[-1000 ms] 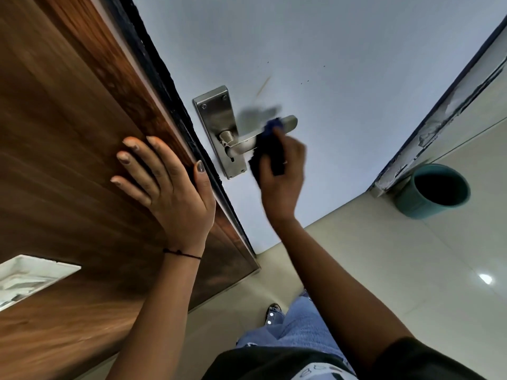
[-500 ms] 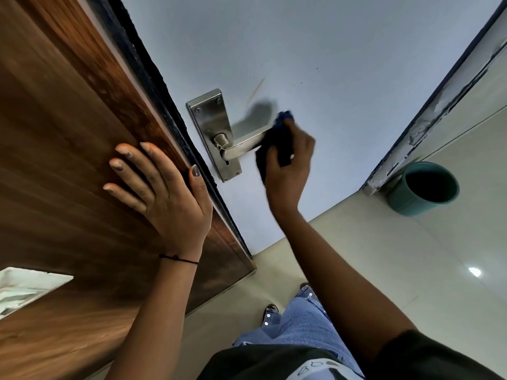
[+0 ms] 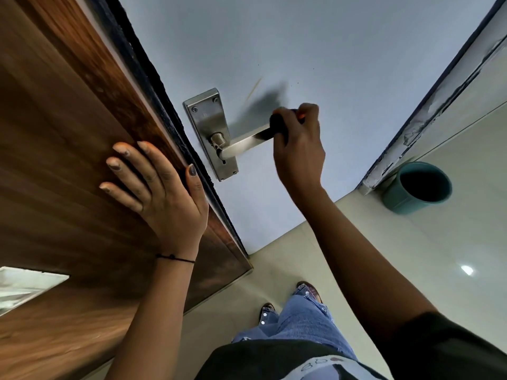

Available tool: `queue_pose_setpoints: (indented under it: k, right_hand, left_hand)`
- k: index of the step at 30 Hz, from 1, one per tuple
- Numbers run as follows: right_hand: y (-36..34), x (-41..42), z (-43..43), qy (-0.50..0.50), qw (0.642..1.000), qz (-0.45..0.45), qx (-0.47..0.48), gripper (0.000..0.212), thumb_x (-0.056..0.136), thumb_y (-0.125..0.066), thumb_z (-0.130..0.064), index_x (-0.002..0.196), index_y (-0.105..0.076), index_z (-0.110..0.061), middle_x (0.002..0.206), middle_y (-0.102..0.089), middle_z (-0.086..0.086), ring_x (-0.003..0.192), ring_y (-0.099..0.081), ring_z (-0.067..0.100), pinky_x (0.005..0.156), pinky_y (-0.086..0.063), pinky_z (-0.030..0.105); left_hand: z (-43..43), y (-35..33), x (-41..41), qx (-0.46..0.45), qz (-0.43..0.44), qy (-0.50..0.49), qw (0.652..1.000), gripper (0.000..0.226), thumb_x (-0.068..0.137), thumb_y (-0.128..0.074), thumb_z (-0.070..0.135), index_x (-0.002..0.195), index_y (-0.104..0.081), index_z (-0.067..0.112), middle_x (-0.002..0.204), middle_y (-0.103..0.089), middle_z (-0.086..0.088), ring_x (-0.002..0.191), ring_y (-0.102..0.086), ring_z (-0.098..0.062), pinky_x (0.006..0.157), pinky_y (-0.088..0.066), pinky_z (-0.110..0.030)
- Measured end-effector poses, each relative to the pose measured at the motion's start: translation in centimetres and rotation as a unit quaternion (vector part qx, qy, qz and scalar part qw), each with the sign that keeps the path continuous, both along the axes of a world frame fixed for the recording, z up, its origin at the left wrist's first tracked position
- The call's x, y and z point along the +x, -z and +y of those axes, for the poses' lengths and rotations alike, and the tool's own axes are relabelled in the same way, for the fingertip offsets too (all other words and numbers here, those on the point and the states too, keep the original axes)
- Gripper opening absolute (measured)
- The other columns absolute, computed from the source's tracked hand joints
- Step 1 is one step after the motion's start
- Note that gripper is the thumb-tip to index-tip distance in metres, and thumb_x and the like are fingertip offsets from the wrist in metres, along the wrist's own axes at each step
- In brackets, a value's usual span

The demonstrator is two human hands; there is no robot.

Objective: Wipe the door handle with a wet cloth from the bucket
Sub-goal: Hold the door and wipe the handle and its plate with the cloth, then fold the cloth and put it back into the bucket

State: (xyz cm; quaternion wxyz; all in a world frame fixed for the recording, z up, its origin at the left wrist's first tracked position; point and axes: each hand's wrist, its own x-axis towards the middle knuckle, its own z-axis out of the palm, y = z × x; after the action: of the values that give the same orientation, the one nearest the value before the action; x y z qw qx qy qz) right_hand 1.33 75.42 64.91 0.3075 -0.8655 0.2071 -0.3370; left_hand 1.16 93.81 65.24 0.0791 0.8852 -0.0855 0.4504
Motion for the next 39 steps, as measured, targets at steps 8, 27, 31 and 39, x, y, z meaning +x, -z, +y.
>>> queue_pose_setpoints:
  k: [8, 27, 31, 39]
  right_hand:
    - [2.4, -1.8, -2.4, -0.052, 0.942, 0.047, 0.327, 0.043, 0.087, -0.047, -0.007, 0.127, -0.056, -0.023, 0.120, -0.046, 0.003, 0.082, -0.059, 0.011, 0.078, -0.047, 0.020]
    - [2.0, -18.0, -25.3, -0.100, 0.711, -0.019, 0.696, 0.036, 0.095, -0.044, -0.025, 0.121, -0.065, -0.011, 0.122, -0.068, 0.013, 0.108, -0.067, 0.024, 0.098, -0.049, 0.038]
    - [0.7, -22.8, -31.5, -0.154, 0.672, -0.046, 0.723, 0.039, 0.093, -0.044, -0.035, 0.113, -0.071, -0.014, 0.121, -0.069, 0.009, 0.112, -0.066, 0.019, 0.093, -0.055, 0.026]
    - [3.7, -28.9, -45.3, 0.008, 0.730, -0.070, 0.679, 0.042, 0.088, -0.061, -0.003, 0.129, -0.055, -0.004, 0.119, -0.070, 0.014, 0.107, -0.068, 0.028, 0.087, -0.058, 0.035]
  left_hand:
    - [-0.3, 0.0, -0.1, -0.004, 0.012, -0.006, 1.000, 0.060, 0.096, -0.040, 0.027, 0.138, -0.018, -0.010, 0.137, -0.033, -0.044, 0.127, -0.013, -0.050, 0.112, 0.000, -0.059]
    - [-31.6, 1.8, -10.4, -0.384, 0.667, 0.352, 0.533, 0.053, 0.084, -0.059, 0.050, 0.124, -0.058, 0.014, 0.120, -0.059, 0.007, 0.110, -0.054, -0.006, 0.092, -0.042, -0.019]
    - [-39.4, 2.4, -12.7, -0.496, 0.705, 0.317, 0.397, 0.031, 0.087, -0.063, 0.025, 0.109, -0.065, 0.003, 0.110, -0.069, -0.012, 0.099, -0.066, -0.019, 0.083, -0.055, -0.030]
    - [-54.1, 3.4, -16.4, -0.531, 0.725, 0.302, 0.317, 0.022, 0.088, -0.058, 0.005, 0.108, -0.061, -0.004, 0.095, -0.070, -0.016, 0.080, -0.069, -0.020, 0.064, -0.057, -0.027]
